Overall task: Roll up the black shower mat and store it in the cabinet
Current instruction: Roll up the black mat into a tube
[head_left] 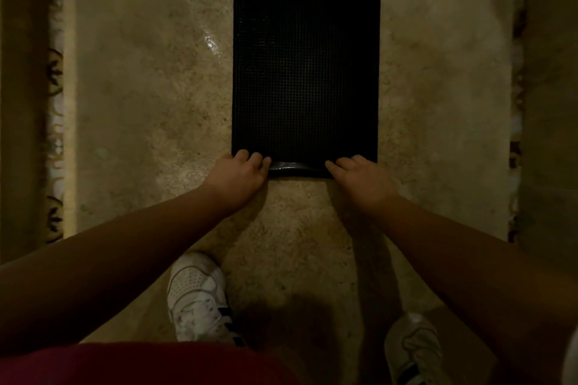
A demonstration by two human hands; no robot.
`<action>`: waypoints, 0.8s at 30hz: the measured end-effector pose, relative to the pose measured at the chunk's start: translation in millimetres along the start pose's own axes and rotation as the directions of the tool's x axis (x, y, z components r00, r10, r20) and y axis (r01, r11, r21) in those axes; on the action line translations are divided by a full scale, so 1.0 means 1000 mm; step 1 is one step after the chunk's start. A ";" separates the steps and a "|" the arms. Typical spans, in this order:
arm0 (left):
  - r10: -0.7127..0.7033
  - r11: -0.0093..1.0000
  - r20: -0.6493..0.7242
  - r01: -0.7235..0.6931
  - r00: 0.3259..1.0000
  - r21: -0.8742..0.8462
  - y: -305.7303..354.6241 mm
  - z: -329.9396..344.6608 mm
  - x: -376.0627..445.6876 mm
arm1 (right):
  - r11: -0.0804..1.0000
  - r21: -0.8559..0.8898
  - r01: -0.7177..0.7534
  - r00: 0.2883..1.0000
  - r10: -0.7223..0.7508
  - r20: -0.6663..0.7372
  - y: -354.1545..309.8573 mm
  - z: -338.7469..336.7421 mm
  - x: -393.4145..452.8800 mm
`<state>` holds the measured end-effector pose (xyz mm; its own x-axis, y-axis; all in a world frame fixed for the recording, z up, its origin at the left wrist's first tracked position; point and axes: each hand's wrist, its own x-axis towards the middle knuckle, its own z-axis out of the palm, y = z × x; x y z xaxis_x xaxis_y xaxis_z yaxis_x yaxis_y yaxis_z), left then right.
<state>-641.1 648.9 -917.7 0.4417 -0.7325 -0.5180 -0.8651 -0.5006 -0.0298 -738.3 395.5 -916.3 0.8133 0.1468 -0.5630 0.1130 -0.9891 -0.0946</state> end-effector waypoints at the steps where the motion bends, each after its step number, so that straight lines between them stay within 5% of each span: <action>1: -0.001 1.000 0.001 0.001 1.000 0.000 -0.002 0.000 0.000 | 1.000 0.013 -0.015 1.000 0.015 0.002 0.000 -0.001 0.000; 19: -0.038 0.986 0.068 0.048 0.997 -0.158 -0.012 -0.002 0.011 | 0.936 0.350 0.036 0.999 -0.027 -0.030 0.019 -0.001 0.012; 24: -0.060 0.982 0.053 0.068 0.997 -0.177 -0.009 -0.006 0.010 | 0.935 0.345 -0.081 0.997 0.072 0.039 0.022 -0.013 0.028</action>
<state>-627.3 643.6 -917.1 0.4794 -0.6761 -0.5596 -0.7772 -0.6232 0.0871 -705.8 377.5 -923.0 0.7963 0.0752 -0.6002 -0.1578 -0.9321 -0.3261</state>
